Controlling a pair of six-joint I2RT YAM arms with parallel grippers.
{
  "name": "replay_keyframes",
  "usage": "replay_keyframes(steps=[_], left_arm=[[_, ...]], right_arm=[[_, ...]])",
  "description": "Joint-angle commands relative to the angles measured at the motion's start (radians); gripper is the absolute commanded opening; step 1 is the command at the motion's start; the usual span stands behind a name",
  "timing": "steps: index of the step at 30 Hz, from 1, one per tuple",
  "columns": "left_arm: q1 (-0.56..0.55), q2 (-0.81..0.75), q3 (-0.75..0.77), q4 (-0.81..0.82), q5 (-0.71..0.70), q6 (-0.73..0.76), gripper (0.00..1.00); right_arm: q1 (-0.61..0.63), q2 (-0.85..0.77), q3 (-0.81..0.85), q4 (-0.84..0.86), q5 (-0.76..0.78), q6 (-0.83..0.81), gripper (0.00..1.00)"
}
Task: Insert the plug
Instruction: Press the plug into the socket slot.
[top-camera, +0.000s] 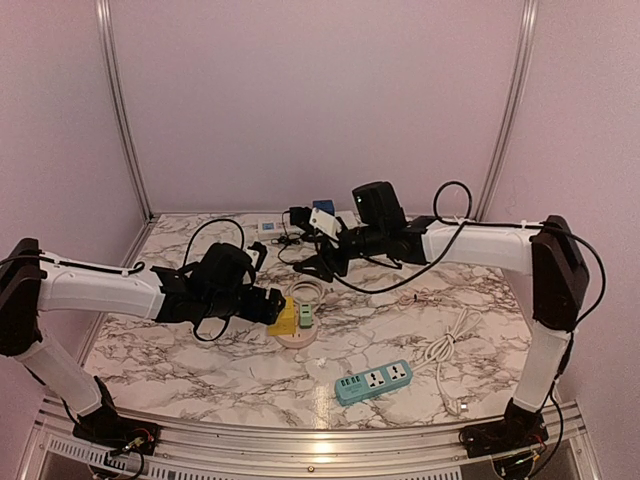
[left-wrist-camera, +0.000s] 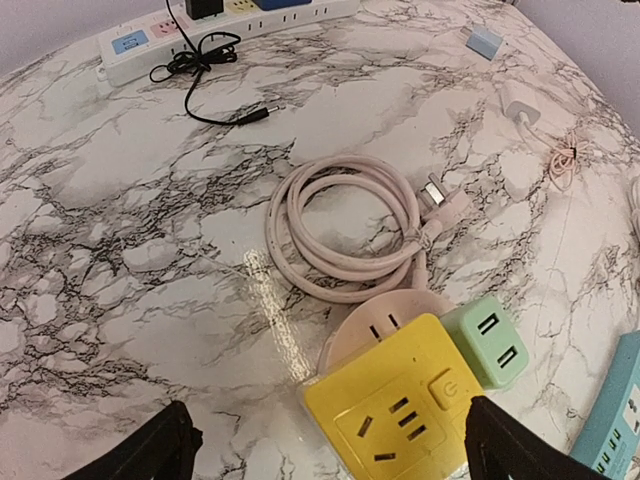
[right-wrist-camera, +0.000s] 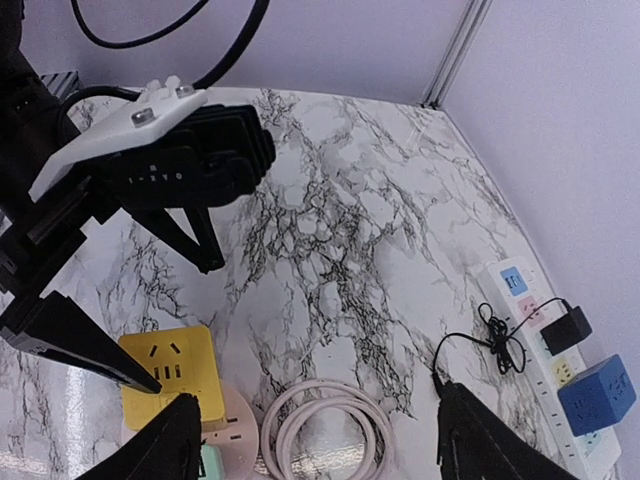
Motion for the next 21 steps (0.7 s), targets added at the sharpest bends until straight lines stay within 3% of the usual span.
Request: replay_keyframes(steps=[1,9,16,21], left_arm=[[0.011,-0.029,-0.017,0.027,0.001,-0.004,0.95],[0.016,-0.032,-0.021,0.029,0.009,-0.001,0.95],[0.015,-0.035,-0.025,0.029,0.014,-0.005,0.95],[0.016,-0.048,-0.026,0.026,0.01,-0.002,0.95]], right_arm=[[0.01,0.039,-0.069,0.023,-0.012,0.021,0.76],[0.033,0.148,-0.278,0.18,0.015,0.074,0.75],[0.046,0.123,-0.233,0.131,0.034,0.052,0.75],[0.047,0.01,-0.172,0.066,0.029,0.039,0.77]])
